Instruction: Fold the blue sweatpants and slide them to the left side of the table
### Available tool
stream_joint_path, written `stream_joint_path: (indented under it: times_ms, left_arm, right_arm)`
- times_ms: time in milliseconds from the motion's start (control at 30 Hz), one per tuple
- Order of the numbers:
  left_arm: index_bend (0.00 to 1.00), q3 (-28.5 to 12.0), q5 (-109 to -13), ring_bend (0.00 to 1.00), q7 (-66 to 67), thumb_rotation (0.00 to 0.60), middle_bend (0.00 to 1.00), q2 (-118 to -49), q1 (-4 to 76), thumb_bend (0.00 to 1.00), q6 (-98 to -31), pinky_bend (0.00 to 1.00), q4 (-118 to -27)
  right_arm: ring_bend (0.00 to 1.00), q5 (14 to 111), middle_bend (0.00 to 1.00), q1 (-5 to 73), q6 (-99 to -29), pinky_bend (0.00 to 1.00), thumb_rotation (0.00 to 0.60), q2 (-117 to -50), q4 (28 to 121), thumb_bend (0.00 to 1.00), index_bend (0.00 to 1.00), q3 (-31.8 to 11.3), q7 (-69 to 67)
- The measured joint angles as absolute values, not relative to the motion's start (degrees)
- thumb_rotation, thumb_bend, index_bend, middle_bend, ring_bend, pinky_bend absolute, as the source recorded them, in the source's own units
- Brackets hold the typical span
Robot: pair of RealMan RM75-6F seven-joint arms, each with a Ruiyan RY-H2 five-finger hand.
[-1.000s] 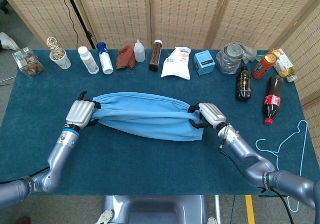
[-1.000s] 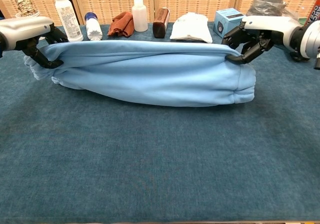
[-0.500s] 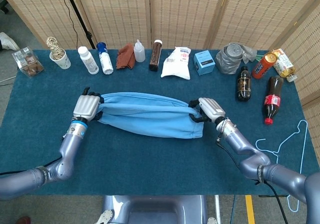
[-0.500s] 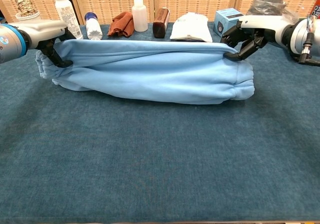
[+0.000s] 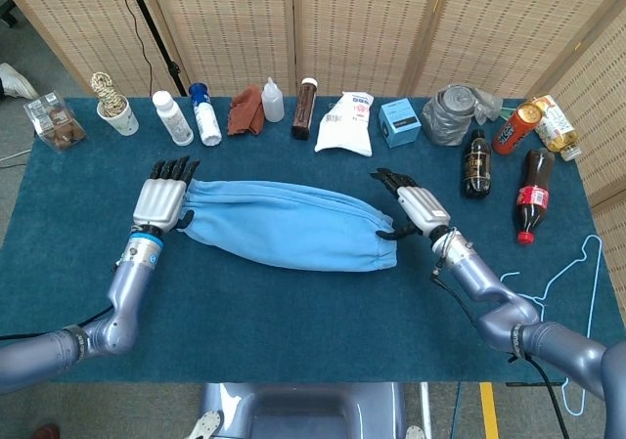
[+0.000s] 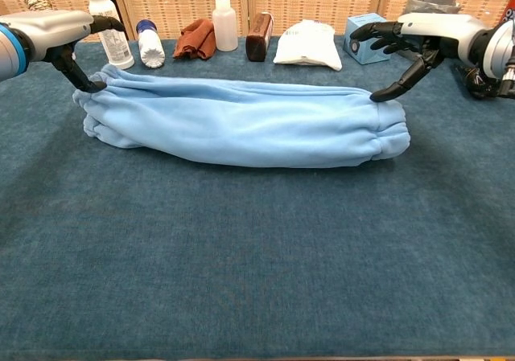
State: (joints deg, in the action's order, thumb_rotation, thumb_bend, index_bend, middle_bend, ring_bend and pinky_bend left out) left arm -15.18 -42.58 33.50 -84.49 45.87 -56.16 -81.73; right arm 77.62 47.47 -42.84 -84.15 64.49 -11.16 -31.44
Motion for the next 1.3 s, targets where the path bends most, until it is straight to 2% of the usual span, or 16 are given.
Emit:
stream_joint_path:
  times_ms: [167, 300, 367, 533, 700, 800, 1067, 1300]
  left_arm:
    - [0.0, -14.41, -45.09, 0.0, 31.24, 0.6, 0.0, -83.03, 45.3, 0.25, -56.11, 0.0, -83.1]
    - [0.0, -13.44, -47.57, 0.0, 27.77, 0.6, 0.0, -80.96, 44.53, 0.23, -54.22, 0.0, -84.66]
    - [0.0, -12.5, -49.1, 0.0, 26.09, 0.6, 0.0, -79.32, 43.81, 0.23, -53.2, 0.0, -85.91]
    - [0.0, -10.35, -53.21, 0.0, 22.24, 0.6, 0.0, -76.47, 41.13, 0.21, -53.41, 0.0, -88.24]
    - [0.0, -8.73, -55.77, 0.0, 19.6, 0.6, 0.0, -73.8, 37.7, 0.05, -56.52, 0.0, -90.45]
    - [0.0, -7.88, -55.76, 0.0, 19.45, 0.6, 0.0, -71.52, 35.47, 0.02, -58.81, 0.0, -93.03]
    - [0.0, -5.25, -55.26, 0.0, 21.14, 0.6, 0.0, -64.8, 28.68, 0.01, -69.01, 0.0, -103.77]
    - [0.0, -2.56, -57.98, 0.0, 19.23, 0.6, 0.0, -60.31, 21.5, 0.01, -76.09, 0.0, -110.37]
  right_arm:
    - [0.0, 77.77, 0.0, 46.53, -45.17, 0.01, 0.6, -82.39, 66.95, 0.24, 0.0, -11.5, -30.65]
    - [0.0, 78.23, 0.0, 45.55, -46.6, 0.01, 0.6, -80.02, 69.66, 0.06, 0.0, -11.51, -30.54]
    - [0.0, 78.86, 0.0, 44.84, -47.57, 0.01, 0.6, -78.33, 71.07, 0.01, 0.0, -11.24, -30.36]
    - [0.0, 82.2, 0.0, 42.75, -51.7, 0.01, 0.6, -75.09, 72.77, 0.0, 0.0, -9.72, -29.53]
    - [0.0, 86.74, 0.0, 40.99, -56.8, 0.01, 0.6, -75.13, 69.9, 0.0, 0.0, -7.42, -28.57]
    - [0.0, 90.01, 0.0, 40.21, -59.02, 0.0, 0.6, -76.43, 65.58, 0.0, 0.0, -5.37, -28.37]
    - [0.0, 101.01, 0.0, 38.1, -69.14, 0.0, 0.6, -81.31, 55.6, 0.0, 0.0, 1.22, -23.73]
    - [0.0, 106.18, 0.0, 37.67, -76.12, 0.0, 0.6, -85.06, 52.38, 0.0, 0.0, 3.33, -17.72]
